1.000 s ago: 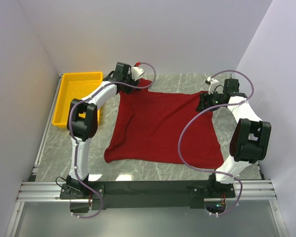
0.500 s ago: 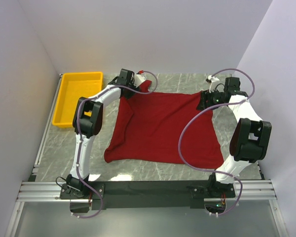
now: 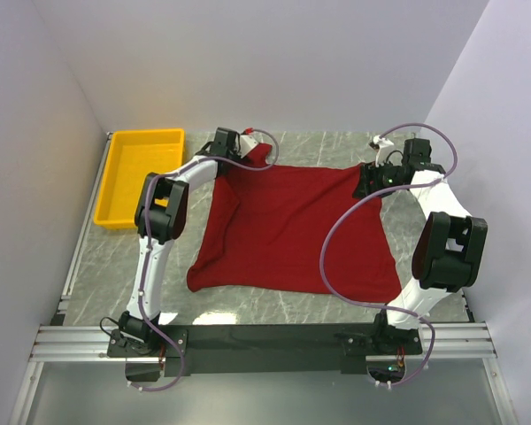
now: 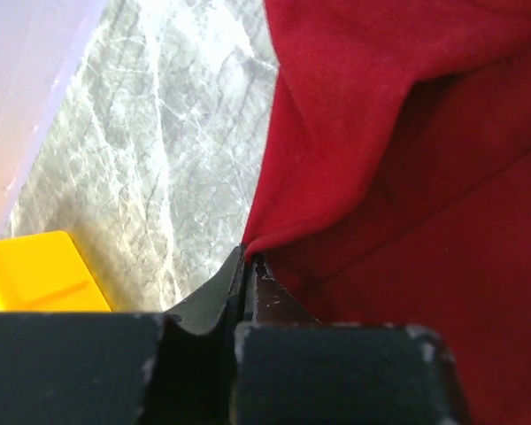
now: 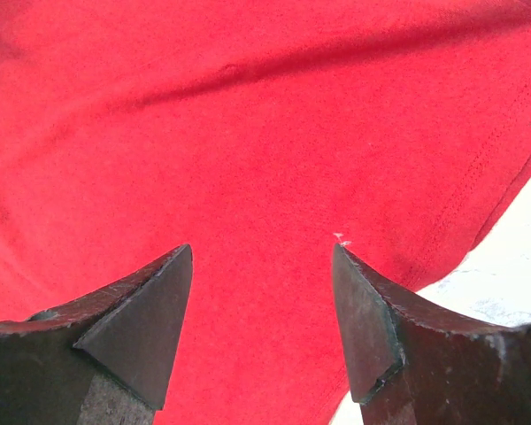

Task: Fold and stack the t-shirts
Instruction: Flatten the tshirt out

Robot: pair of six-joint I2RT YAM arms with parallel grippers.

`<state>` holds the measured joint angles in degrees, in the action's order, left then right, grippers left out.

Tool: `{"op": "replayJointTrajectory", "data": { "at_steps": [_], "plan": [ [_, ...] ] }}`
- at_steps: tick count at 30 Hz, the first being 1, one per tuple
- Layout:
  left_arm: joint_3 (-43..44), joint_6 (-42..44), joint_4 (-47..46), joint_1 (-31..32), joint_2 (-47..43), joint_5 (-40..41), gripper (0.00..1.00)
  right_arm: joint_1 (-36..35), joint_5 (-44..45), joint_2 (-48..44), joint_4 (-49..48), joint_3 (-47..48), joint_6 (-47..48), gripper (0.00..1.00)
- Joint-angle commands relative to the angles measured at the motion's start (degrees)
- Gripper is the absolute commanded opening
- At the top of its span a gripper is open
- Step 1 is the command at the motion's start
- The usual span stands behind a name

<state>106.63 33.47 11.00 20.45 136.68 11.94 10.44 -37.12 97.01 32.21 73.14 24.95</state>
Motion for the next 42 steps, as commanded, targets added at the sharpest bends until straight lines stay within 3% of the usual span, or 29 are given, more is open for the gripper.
{"op": "replayJointTrajectory", "data": {
  "at_steps": [1, 10, 15, 25, 33, 42],
  "plan": [
    [3.1, -1.5, -2.3, -0.3, -1.9, -0.6, 0.00, 0.5, -0.4, -0.1, 0.0, 1.7, 0.1, 0.71],
    [6.7, -13.3, 7.4, -6.0, -7.1, -19.6, 0.00, 1.1, 0.2, 0.9, -0.7, 2.4, -0.3, 0.71],
    [7.5, -18.6, 12.8, -8.7, -6.8, -25.1, 0.00, 1.1, 1.5, 2.5, -0.9, 4.1, -0.8, 0.71],
    [8.3, -25.1, 12.5, -9.6, -4.9, -32.1, 0.00, 1.2, 5.9, 9.2, -2.9, 11.2, -7.0, 0.69],
    [7.5, -25.2, 12.3, -9.6, -5.3, -32.0, 0.00, 1.1, 16.1, 22.7, 0.2, 28.1, -17.9, 0.68],
    [7.4, -26.7, 11.2, -9.9, -5.4, -32.6, 0.00, 1.0, 22.8, 43.2, 12.2, 57.6, -23.1, 0.60]
  ]
}}
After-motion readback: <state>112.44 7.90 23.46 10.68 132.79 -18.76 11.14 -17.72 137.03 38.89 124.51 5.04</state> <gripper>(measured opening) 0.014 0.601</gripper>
